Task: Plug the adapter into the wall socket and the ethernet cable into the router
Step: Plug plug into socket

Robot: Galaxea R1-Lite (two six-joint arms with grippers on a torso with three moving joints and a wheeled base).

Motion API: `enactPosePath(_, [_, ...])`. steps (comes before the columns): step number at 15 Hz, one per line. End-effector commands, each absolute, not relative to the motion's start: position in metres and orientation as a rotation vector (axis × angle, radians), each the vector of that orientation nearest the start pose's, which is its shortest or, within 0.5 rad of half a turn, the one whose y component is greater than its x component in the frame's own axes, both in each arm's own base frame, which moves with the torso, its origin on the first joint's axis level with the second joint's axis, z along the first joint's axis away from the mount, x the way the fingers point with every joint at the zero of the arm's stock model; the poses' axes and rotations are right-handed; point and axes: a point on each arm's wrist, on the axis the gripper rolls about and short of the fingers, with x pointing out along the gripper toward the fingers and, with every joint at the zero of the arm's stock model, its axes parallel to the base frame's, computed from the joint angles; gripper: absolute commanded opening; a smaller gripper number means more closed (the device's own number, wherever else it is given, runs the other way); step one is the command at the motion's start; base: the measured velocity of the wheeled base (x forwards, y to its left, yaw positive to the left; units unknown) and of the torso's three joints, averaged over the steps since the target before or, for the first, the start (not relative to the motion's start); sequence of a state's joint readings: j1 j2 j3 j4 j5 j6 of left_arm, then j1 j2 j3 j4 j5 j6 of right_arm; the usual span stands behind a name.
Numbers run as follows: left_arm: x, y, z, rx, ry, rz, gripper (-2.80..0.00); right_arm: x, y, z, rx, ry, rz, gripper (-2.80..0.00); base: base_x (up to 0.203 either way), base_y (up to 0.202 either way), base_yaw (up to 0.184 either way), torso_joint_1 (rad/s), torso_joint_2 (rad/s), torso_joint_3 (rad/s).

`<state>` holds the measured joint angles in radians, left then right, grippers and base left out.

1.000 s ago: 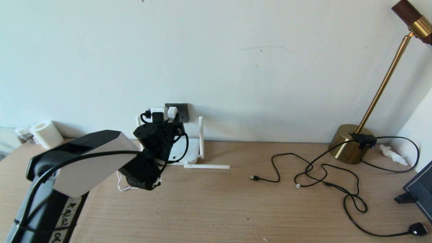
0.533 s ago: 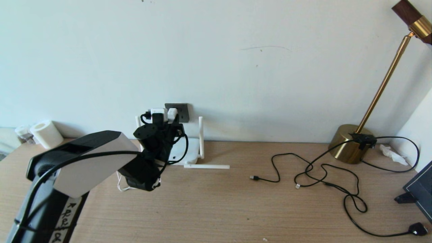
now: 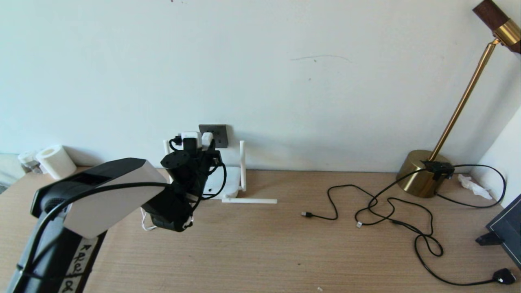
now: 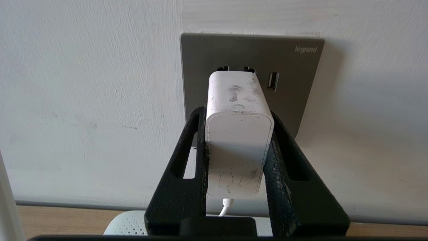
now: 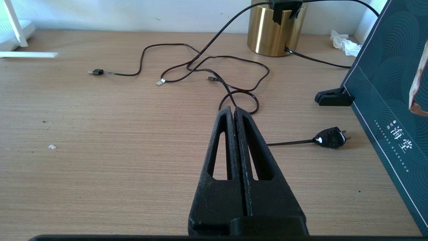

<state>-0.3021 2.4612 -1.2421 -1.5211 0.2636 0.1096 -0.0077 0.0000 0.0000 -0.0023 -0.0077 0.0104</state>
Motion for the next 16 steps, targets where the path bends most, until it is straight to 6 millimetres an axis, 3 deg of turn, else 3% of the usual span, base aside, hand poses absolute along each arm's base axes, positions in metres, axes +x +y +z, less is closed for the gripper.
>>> enactPosePath(1, [0.4419, -0.1316, 0.0845, 0.02, -0.307, -0.02, -2.8, -0.0227, 0.0, 0.0758, 0.011, -0.002, -0.015, -2.8, 0.0, 0.0, 0.0, 0.0, 0.0, 0.0])
enactPosePath(16, [0.4461, -0.1358, 0.0818, 0.017, -0.317, -0.023, -2.8, -0.0227, 0.0, 0.0758, 0.011, -0.002, -0.015, -2.8, 0.0, 0.0, 0.0, 0.0, 0.0, 0.0])
